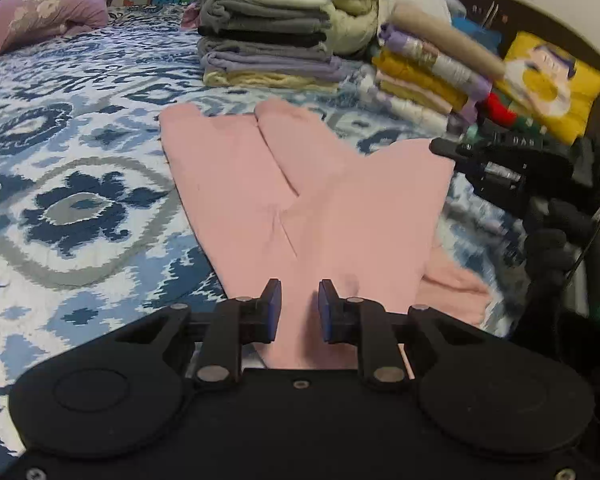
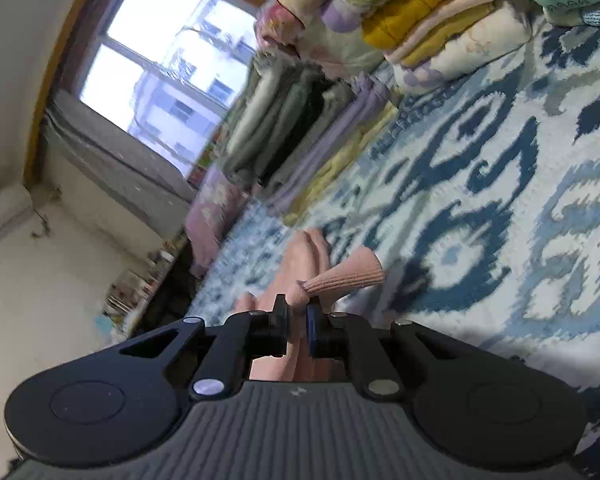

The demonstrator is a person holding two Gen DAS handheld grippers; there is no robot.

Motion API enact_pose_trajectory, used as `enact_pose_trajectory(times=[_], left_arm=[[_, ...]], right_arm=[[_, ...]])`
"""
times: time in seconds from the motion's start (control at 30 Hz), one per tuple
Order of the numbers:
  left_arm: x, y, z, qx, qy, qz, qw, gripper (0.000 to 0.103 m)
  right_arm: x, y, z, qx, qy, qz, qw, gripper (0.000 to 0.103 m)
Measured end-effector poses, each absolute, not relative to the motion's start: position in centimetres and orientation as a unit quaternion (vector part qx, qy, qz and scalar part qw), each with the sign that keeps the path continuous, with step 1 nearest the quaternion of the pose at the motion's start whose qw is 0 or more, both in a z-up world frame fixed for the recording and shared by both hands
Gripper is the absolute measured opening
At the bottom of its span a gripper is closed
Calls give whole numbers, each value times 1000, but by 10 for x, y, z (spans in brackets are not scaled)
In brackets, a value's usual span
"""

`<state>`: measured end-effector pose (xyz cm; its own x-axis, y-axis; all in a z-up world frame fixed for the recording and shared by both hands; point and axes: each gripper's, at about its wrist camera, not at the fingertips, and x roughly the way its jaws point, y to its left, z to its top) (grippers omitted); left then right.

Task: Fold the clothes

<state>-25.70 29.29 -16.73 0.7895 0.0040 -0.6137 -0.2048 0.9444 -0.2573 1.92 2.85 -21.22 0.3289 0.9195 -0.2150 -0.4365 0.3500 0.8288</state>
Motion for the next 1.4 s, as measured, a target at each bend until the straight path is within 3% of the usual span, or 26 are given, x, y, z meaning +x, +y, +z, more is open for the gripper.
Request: enact_pose_trajectory(times=[0.47, 0.63, 0.87, 0.97, 1.4], left_arm=[[-269, 303, -156, -210, 277, 22, 937, 17], [-261, 290, -163, -161, 322, 15, 933, 16], [-262, 290, -166, -170, 323, 13, 931, 17], [-248, 278, -190, -122, 398, 36, 909, 16], [-257, 302, -174, -157, 325, 81, 929, 20]], right_arm=[[20, 26, -204, 358, 337, 470, 733, 10], [19, 42, -217, 290, 387, 440, 756, 10], [18, 43, -214, 285, 368, 445, 765, 10], [23, 47, -217, 279, 370, 443, 768, 10], [23, 35, -231, 317, 412, 425, 741, 14]])
